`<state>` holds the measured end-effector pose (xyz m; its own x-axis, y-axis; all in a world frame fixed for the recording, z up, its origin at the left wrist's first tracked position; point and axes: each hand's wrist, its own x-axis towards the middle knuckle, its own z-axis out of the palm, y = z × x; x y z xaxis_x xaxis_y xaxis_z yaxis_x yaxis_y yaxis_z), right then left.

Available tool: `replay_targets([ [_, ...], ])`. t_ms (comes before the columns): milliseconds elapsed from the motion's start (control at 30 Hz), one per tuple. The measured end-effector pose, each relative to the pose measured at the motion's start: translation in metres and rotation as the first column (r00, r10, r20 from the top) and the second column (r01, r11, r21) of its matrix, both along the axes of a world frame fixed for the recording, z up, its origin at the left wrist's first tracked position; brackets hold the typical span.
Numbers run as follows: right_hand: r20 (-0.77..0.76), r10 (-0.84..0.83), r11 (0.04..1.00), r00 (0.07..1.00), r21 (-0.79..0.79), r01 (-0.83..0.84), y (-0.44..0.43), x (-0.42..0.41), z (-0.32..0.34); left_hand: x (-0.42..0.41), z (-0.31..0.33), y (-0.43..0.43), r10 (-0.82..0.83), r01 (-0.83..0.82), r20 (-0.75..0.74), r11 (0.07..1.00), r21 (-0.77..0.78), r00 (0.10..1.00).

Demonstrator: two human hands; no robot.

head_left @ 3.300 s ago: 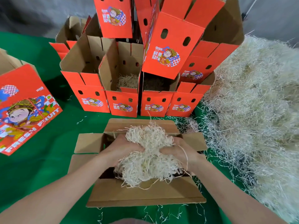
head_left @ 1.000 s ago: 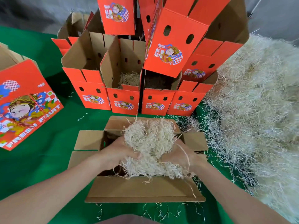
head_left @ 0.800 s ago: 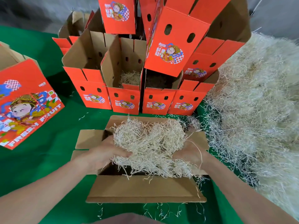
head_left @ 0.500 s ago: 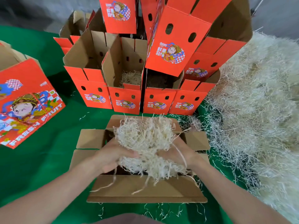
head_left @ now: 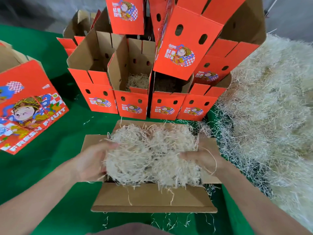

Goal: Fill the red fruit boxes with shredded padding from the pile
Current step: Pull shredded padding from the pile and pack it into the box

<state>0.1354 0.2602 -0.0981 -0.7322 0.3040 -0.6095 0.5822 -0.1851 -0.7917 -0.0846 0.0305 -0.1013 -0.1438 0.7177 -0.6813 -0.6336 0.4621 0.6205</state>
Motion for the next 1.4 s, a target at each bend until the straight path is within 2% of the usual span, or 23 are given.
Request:
replay_targets([
  [67,0.036,0.065,0.997,0.997,-0.049,-0.063,-0.006,-0.005,0.001,0.003,0.002,0.008,-0.04,0.034,0.089,0.997,0.065,0.995],
  [133,0.031,0.053,0.998,0.998,-0.02,-0.052,-0.01,-0.012,-0.001,0.008,-0.002,0.016,-0.078,0.069,0.073,0.992,0.109,0.994],
  [200,-0.023,0.075,0.997,0.997,-0.026,-0.076,-0.019,-0.023,-0.002,0.016,-0.01,0.026,-0.024,0.026,-0.025,0.994,0.102,0.999],
  [267,-0.019,0.111,0.994,0.994,0.0,-0.111,-0.028,-0.034,-0.008,0.027,-0.018,0.036,-0.093,0.095,-0.256,0.995,-0.004,0.962],
  [300,0.002,0.137,0.99,0.991,0.022,-0.138,-0.03,-0.036,-0.011,0.03,-0.023,0.04,-0.233,0.196,-0.448,0.972,-0.129,0.863],
  [333,0.046,0.144,0.987,0.988,0.062,-0.147,-0.028,-0.035,-0.014,0.029,-0.029,0.042,-0.402,0.278,-0.635,0.916,-0.29,0.66],
  [367,0.099,0.124,0.982,0.987,0.131,-0.136,-0.024,-0.034,-0.018,0.026,-0.034,0.042,-0.542,0.293,-0.753,0.839,-0.458,0.375],
  [400,0.139,0.098,0.97,0.985,0.207,-0.126,-0.018,-0.031,-0.023,0.024,-0.037,0.04,-0.618,0.243,-0.779,0.776,-0.582,0.108],
  [433,0.167,0.056,0.964,0.984,0.248,-0.097,-0.01,-0.029,-0.026,0.021,-0.04,0.039,-0.659,0.195,-0.749,0.728,-0.657,-0.061],
  [467,0.204,0.045,0.959,0.978,0.265,-0.1,-0.006,-0.027,-0.025,0.02,-0.042,0.038,-0.686,0.179,-0.716,0.694,-0.697,-0.129],
  [500,0.268,0.101,0.936,0.958,0.301,-0.183,-0.004,-0.026,-0.025,0.021,-0.045,0.038,-0.703,0.187,-0.694,0.669,-0.719,-0.156],
  [567,0.414,0.231,0.829,0.88,0.39,-0.401,-0.004,-0.029,-0.026,0.023,-0.051,0.042,-0.72,0.205,-0.647,0.614,-0.762,-0.249],
  [633,0.505,0.314,0.712,0.804,0.434,-0.552,-0.008,-0.039,-0.026,0.025,-0.053,0.048,-0.715,0.201,-0.585,0.553,-0.808,-0.383],
  [700,0.566,0.372,0.597,0.736,0.461,-0.656,-0.011,-0.051,-0.032,0.026,-0.054,0.056,-0.7,0.215,-0.476,0.432,-0.876,-0.533],
  [733,0.604,0.397,0.536,0.691,0.459,-0.709,-0.013,-0.057,-0.036,0.026,-0.055,0.059,-0.7,0.219,-0.418,0.36,-0.907,-0.579],
  [867,0.768,0.423,0.291,0.482,0.389,-0.874,-0.017,-0.081,-0.07,0.021,-0.082,0.077,-0.753,0.214,-0.225,0.114,-0.97,-0.618],
  [933,0.846,0.39,0.169,0.364,0.323,-0.931,-0.017,-0.089,-0.092,0.019,-0.1,0.083,-0.732,0.201,-0.135,-0.003,-0.98,-0.668],
  [1000,0.89,0.357,0.089,0.282,0.269,-0.959,-0.011,-0.093,-0.113,0.015,-0.115,0.087,-0.705,0.165,-0.041,-0.109,-0.98,-0.708],
  [1067,0.91,0.328,0.065,0.255,0.248,-0.967,-0.003,-0.094,-0.128,0.01,-0.127,0.086,-0.689,0.101,0.051,-0.179,-0.979,-0.723],
  [1133,0.913,0.315,0.066,0.261,0.253,-0.965,0.002,-0.093,-0.133,0.006,-0.135,0.085,-0.73,0.089,0.069,-0.175,-0.981,-0.68],
  [1233,0.87,0.403,0.101,0.283,0.266,-0.959,0.003,-0.088,-0.135,0.007,-0.132,0.088,-0.805,0.19,-0.057,-0.071,-0.979,-0.591],
  [1367,0.831,0.432,0.214,0.351,0.284,-0.935,-0.003,-0.094,-0.111,0.006,-0.101,0.091,-0.873,0.413,-0.323,0.159,-0.897,-0.364],
  [1400,0.828,0.409,0.231,0.383,0.312,-0.922,-0.004,-0.095,-0.104,0.004,-0.091,0.088,-0.85,0.422,-0.374,0.203,-0.883,-0.372],
])
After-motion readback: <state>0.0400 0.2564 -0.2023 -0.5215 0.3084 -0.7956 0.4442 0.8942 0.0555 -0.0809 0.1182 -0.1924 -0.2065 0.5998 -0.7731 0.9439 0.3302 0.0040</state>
